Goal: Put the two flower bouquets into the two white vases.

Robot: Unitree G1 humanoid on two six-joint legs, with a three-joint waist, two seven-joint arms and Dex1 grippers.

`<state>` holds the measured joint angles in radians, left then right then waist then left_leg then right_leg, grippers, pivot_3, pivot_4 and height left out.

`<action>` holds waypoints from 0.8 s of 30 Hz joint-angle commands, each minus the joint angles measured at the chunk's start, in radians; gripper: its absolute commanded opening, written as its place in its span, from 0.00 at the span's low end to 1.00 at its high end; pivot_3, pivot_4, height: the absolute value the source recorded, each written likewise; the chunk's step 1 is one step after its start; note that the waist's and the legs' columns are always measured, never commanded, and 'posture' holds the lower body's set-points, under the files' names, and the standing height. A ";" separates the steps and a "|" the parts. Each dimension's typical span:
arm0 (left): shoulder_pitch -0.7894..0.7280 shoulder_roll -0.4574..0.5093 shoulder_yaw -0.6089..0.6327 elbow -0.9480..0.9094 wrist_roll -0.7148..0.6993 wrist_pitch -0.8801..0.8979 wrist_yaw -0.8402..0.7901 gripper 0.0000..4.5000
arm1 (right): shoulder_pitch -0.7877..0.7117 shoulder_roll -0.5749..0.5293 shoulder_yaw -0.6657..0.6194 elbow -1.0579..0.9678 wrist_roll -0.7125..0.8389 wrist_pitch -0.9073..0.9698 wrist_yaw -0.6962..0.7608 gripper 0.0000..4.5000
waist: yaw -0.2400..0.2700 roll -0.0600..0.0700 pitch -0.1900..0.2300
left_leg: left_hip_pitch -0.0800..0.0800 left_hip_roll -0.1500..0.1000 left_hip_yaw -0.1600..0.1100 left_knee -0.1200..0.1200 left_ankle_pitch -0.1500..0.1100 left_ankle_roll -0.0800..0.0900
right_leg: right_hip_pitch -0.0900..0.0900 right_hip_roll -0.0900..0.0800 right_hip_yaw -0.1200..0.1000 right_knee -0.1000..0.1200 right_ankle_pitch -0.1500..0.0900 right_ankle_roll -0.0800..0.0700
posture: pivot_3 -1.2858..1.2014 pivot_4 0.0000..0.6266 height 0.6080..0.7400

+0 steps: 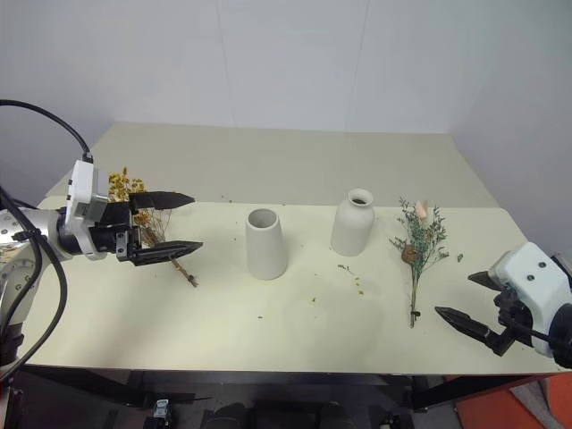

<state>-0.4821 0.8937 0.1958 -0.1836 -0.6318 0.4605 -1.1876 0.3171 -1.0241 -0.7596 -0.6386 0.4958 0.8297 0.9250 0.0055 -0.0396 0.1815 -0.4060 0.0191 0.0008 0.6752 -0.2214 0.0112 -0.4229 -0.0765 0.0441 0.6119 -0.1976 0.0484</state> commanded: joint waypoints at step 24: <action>-0.272 -0.035 -0.108 -0.028 -0.046 0.021 -0.049 1.00 | -0.625 -0.092 0.444 0.217 0.111 0.548 -0.267 1.00 | -0.013 0.000 0.000 | -0.001 -0.001 0.000 0.001 0.000 0.000 | 0.000 0.000 0.001 0.000 0.000 0.000 | 0.52 0.24 1.00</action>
<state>-0.7100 0.8646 0.1012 -0.2129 -0.6883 0.5009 -1.2260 -0.2508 -1.1237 -0.3557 -0.4592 0.6115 1.3151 0.7054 -0.0073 -0.0400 0.1817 -0.4069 0.0187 0.0004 0.6764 -0.2214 0.0113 -0.4231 -0.0760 0.0446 0.6119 -0.1975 0.0481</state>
